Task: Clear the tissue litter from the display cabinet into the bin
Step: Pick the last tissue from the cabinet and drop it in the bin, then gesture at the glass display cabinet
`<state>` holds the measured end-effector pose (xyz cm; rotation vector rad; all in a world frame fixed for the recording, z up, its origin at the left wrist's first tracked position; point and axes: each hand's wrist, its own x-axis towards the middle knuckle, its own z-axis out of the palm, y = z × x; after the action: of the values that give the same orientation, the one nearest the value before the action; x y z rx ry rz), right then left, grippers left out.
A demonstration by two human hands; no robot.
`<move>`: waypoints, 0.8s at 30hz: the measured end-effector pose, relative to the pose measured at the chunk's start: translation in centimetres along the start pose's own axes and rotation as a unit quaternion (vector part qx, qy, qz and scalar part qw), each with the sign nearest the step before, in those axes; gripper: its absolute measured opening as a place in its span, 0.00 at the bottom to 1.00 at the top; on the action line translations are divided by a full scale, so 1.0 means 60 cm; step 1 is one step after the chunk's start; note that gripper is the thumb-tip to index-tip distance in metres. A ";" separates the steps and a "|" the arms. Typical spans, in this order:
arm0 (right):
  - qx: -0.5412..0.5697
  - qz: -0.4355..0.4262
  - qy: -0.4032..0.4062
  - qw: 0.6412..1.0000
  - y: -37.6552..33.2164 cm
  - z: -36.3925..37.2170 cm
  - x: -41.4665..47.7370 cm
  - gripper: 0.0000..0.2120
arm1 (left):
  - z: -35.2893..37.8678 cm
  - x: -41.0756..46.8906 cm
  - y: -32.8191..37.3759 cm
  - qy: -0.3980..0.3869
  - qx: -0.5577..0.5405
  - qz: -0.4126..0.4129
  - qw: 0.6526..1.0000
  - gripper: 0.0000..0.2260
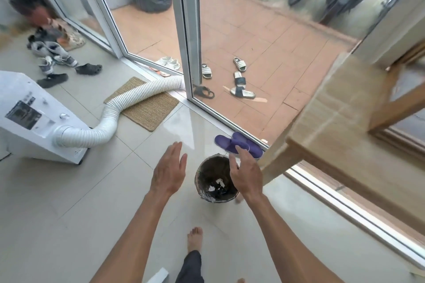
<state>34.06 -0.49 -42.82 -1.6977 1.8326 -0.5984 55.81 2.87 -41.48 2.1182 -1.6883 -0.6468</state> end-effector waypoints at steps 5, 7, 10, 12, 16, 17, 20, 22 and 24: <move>-0.006 -0.123 0.047 0.991 -0.051 -0.108 -0.063 0.17 | -0.070 -0.064 0.085 0.089 0.012 0.096 0.991 0.21; -0.011 -0.163 0.087 0.983 -0.061 -0.155 -0.087 0.20 | -0.084 -0.078 0.125 0.115 0.022 0.135 0.984 0.22; -0.010 -0.189 0.150 0.970 -0.058 -0.229 -0.117 0.21 | -0.093 -0.086 0.185 0.132 0.042 0.183 0.973 0.24; -0.014 -0.187 0.182 0.965 -0.042 -0.279 -0.131 0.24 | -0.096 -0.089 0.229 0.131 0.048 0.222 0.965 0.25; -0.027 -0.156 0.247 0.956 0.016 -0.370 -0.137 0.27 | -0.083 -0.080 0.328 0.118 0.035 0.289 0.949 0.26; -0.035 -0.142 0.264 0.953 0.034 -0.389 -0.138 0.28 | -0.074 -0.079 0.353 0.112 0.033 0.308 0.944 0.26; -0.049 -0.094 0.308 0.946 0.092 -0.441 -0.138 0.29 | -0.037 -0.072 0.427 0.087 0.038 0.366 0.926 0.27; -0.056 -0.064 0.334 0.939 0.130 -0.469 -0.135 0.29 | -0.012 -0.065 0.474 0.068 0.046 0.404 0.911 0.27; -0.057 -0.036 0.377 0.924 0.162 -0.498 -0.133 0.28 | 0.014 -0.058 0.525 0.048 0.050 0.457 0.887 0.25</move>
<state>7.14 6.83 -26.32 -1.7486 2.3527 -1.3440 29.15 -0.85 -24.75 1.1182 -2.3755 -0.1508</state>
